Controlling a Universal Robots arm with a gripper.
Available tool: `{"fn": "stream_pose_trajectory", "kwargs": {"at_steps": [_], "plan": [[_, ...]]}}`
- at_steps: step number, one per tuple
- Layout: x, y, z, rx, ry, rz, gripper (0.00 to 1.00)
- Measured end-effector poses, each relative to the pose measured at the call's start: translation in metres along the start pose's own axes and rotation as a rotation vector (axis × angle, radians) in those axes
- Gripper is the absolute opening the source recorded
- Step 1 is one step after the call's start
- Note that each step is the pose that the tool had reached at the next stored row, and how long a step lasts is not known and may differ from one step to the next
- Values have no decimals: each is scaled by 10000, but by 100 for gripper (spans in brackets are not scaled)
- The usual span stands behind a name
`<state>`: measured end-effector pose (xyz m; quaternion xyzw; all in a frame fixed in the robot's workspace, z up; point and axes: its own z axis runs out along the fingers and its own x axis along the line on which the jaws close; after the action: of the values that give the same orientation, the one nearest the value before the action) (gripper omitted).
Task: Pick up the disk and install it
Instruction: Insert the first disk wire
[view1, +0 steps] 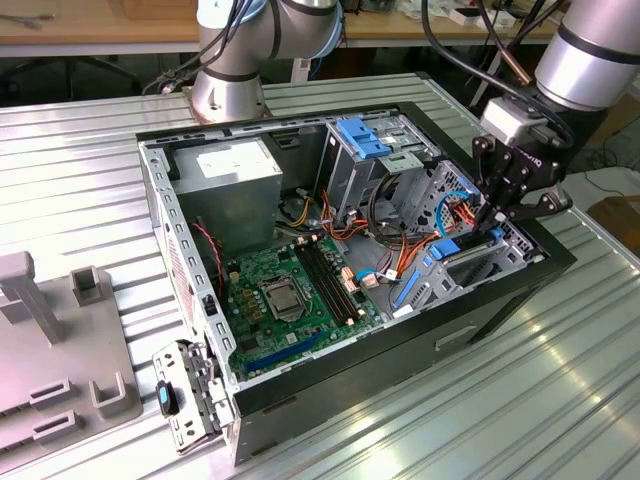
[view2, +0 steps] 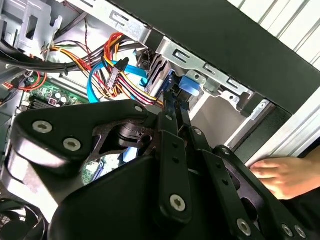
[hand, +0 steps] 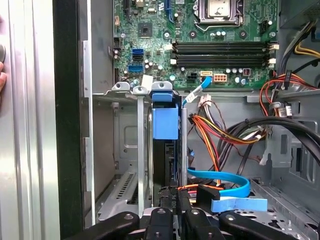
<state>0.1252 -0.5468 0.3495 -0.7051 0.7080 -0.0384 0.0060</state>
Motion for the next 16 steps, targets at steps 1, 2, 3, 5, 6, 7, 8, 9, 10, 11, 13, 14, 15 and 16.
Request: {"fn": "stream_pose_trajectory", "kwargs": {"at_steps": [1,2,3,5,6,7,8,9,10,11,13,14,15,16], "plan": [[3,7,-1,9,3,0,16],[9,15,-1,14,1,1,16],[17,21,-1,23,1,1,16],[21,28,3,58,-2,3,16],[21,29,5,75,0,3,16],[21,28,6,89,2,2,16],[22,29,8,96,2,5,16],[22,30,10,114,1,11,16],[21,29,11,124,1,12,16],[21,29,14,132,0,13,16],[21,31,17,143,2,13,16],[21,32,18,143,1,14,16],[21,34,19,144,0,14,16],[21,36,19,143,-1,14,16]]}}
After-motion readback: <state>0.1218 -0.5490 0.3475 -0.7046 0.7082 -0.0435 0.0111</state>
